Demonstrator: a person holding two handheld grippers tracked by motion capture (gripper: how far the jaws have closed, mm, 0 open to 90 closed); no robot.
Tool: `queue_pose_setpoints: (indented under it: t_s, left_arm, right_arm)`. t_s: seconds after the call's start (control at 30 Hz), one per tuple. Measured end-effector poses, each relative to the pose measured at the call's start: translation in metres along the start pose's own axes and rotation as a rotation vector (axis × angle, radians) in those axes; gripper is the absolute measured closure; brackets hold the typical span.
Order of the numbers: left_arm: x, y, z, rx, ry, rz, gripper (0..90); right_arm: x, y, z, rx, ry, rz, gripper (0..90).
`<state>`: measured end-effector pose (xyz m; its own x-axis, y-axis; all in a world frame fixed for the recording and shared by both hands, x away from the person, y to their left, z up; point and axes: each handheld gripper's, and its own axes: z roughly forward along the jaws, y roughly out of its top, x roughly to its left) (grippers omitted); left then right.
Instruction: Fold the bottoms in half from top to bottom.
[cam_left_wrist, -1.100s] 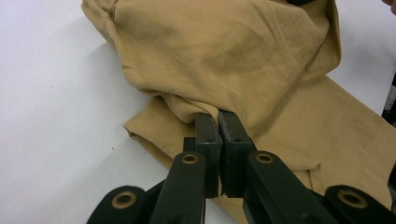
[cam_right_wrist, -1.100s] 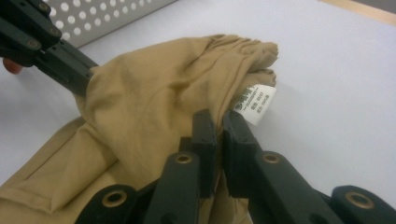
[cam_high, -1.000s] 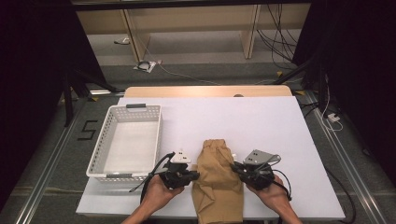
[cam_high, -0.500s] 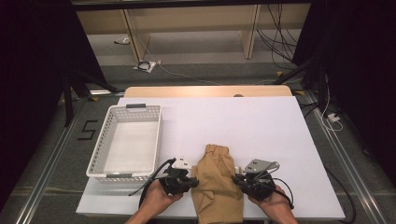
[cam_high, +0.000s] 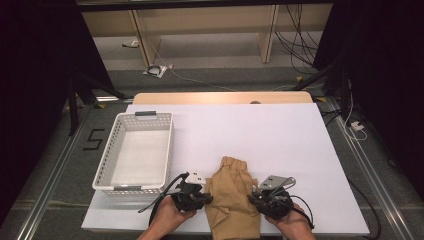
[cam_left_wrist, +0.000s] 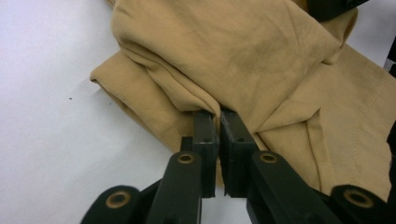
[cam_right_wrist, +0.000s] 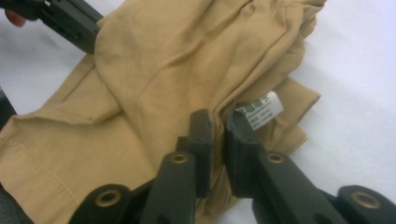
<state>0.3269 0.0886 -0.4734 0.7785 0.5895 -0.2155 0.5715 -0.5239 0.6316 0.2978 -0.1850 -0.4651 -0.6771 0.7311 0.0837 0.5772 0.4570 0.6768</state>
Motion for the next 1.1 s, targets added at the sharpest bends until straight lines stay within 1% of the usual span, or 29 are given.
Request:
queue_pose_setpoints:
  t_s: [0.07, 0.13, 0.2, 0.23, 0.27, 0.3, 0.33, 0.37, 0.43, 0.53, 0.6, 0.63, 0.67, 0.73, 0.8, 0.87, 0.93, 1.0, 1.03, 1.1]
  left_arm:
    - [0.001, 0.001, -0.004, -0.001, -0.001, -0.015, 78.5]
    - [0.002, 0.004, -0.011, -0.022, -0.003, -0.042, 73.3]
    - [0.003, 0.006, -0.018, -0.040, 0.002, -0.056, 69.0]
    - [0.003, 0.007, -0.020, -0.048, 0.006, -0.063, 67.4]
    - [0.004, 0.008, -0.025, -0.064, 0.013, -0.083, 65.2]
    - [0.005, 0.009, -0.027, -0.068, 0.021, -0.097, 60.7]
    - [0.006, 0.010, -0.029, -0.081, 0.032, -0.122, 57.1]
    - [0.007, 0.010, -0.030, -0.085, 0.044, -0.137, 54.2]
    - [0.008, 0.011, -0.031, -0.088, 0.062, -0.167, 48.8]
    - [0.011, 0.010, -0.030, -0.107, 0.070, -0.220, 44.5]
    - [0.011, 0.009, -0.027, -0.106, 0.088, -0.235, 43.1]
    - [0.012, 0.008, -0.026, -0.105, 0.099, -0.245, 42.9]
    - [0.013, 0.007, -0.025, -0.109, 0.102, -0.258, 43.7]
    - [0.015, 0.007, -0.024, -0.111, 0.106, -0.275, 44.2]
    - [0.015, 0.006, -0.022, -0.112, 0.122, -0.280, 44.3]
    - [0.016, 0.004, -0.019, -0.101, 0.144, -0.279, 44.6]
    - [0.018, 0.001, -0.014, -0.082, 0.142, -0.294, 44.3]
    - [0.019, -0.002, -0.009, -0.059, 0.140, -0.300, 43.9]
    - [0.019, -0.002, -0.007, -0.052, 0.129, -0.306, 43.6]
    - [0.019, -0.003, -0.006, -0.049, 0.125, -0.313, 43.5]
  right_arm:
    - [-0.002, 0.001, -0.003, -0.009, 0.009, 0.013, 71.9]
    - [-0.004, 0.003, -0.006, -0.025, 0.009, 0.024, 68.8]
    - [-0.006, 0.004, -0.010, -0.043, 0.019, 0.036, 61.2]
    - [-0.007, 0.005, -0.013, -0.058, 0.035, 0.048, 57.5]
    - [-0.008, 0.006, -0.015, -0.065, 0.040, 0.057, 56.3]
    - [-0.009, 0.007, -0.017, -0.082, 0.043, 0.056, 54.3]
    - [-0.010, 0.007, -0.019, -0.089, 0.044, 0.061, 51.4]
    - [-0.011, 0.008, -0.022, -0.109, 0.038, 0.065, 48.2]
    - [-0.014, 0.009, -0.027, -0.136, 0.029, 0.080, 44.5]
    - [-0.019, 0.009, -0.031, -0.161, 0.006, 0.104, 41.3]
    - [-0.022, 0.008, -0.032, -0.166, -0.009, 0.124, 40.4]
    - [-0.024, 0.007, -0.032, -0.167, -0.016, 0.132, 40.0]
    - [-0.025, 0.007, -0.032, -0.163, -0.025, 0.145, 39.8]
    - [-0.029, 0.006, -0.032, -0.157, -0.039, 0.154, 39.6]
    - [-0.031, 0.005, -0.031, -0.154, -0.052, 0.164, 39.6]
    - [-0.033, 0.003, -0.029, -0.142, -0.061, 0.174, 39.6]
    - [-0.035, 0.002, -0.026, -0.130, -0.068, 0.177, 39.4]
    - [-0.035, 0.001, -0.023, -0.108, -0.075, 0.183, 39.1]
    - [-0.035, 0.001, -0.021, -0.096, -0.080, 0.184, 39.0]
    - [-0.036, 0.000, -0.017, -0.072, -0.091, 0.182, 39.0]
